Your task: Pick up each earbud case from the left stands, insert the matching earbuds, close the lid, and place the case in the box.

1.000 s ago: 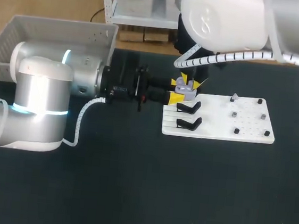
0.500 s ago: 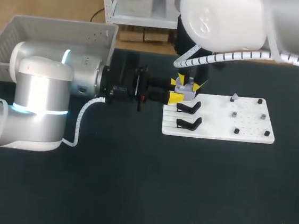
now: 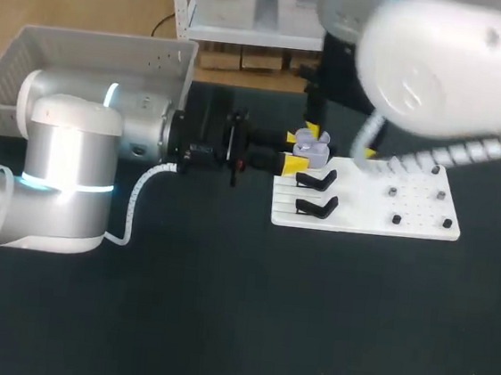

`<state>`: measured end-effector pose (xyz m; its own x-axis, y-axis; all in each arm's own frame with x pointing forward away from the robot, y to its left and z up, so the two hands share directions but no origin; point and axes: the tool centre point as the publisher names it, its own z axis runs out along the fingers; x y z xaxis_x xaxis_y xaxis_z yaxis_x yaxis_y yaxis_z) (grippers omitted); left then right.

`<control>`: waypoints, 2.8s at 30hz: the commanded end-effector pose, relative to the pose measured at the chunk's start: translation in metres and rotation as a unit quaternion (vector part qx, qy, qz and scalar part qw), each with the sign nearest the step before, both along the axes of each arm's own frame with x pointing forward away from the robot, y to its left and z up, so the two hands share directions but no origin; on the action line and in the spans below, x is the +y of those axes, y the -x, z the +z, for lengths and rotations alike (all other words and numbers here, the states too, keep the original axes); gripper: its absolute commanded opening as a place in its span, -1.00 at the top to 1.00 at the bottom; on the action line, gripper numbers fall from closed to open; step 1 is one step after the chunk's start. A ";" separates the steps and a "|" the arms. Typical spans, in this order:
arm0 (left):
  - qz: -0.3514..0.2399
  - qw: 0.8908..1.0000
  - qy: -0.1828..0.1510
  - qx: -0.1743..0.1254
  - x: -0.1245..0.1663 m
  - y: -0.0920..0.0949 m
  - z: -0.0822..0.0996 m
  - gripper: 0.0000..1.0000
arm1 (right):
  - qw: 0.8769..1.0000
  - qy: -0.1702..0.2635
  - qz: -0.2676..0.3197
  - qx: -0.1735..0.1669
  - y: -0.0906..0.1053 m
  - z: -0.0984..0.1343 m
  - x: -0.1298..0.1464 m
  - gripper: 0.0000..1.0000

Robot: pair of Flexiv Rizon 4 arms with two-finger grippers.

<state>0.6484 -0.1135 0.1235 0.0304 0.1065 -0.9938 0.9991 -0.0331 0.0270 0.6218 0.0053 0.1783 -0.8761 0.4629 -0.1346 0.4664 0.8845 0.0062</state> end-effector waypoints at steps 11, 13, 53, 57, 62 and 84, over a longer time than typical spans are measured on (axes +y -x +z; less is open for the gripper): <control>0.003 1.000 0.001 -0.002 0.000 0.001 -0.001 1.00 | 0.971 -0.123 0.005 -0.205 -0.001 -0.033 -0.102 -0.65; 0.003 1.000 0.001 -0.002 0.000 0.001 -0.001 1.00 | 0.971 -0.129 0.007 -0.202 -0.010 -0.038 -0.109 -0.62; 0.003 1.000 0.001 -0.002 0.000 0.001 -0.001 1.00 | 0.982 -0.126 0.125 -0.071 -0.132 -0.151 -0.116 0.03; 0.003 1.000 0.001 -0.002 0.000 0.001 -0.001 1.00 | 0.982 -0.132 0.117 -0.065 -0.133 -0.153 -0.116 0.06; 0.003 1.000 0.001 -0.002 0.000 0.001 -0.001 1.00 | 0.983 -0.134 0.113 -0.061 -0.132 -0.156 -0.115 0.13; 0.003 1.000 0.001 -0.002 0.000 0.001 -0.001 1.00 | 0.982 -0.147 0.104 -0.051 -0.140 -0.165 -0.117 0.30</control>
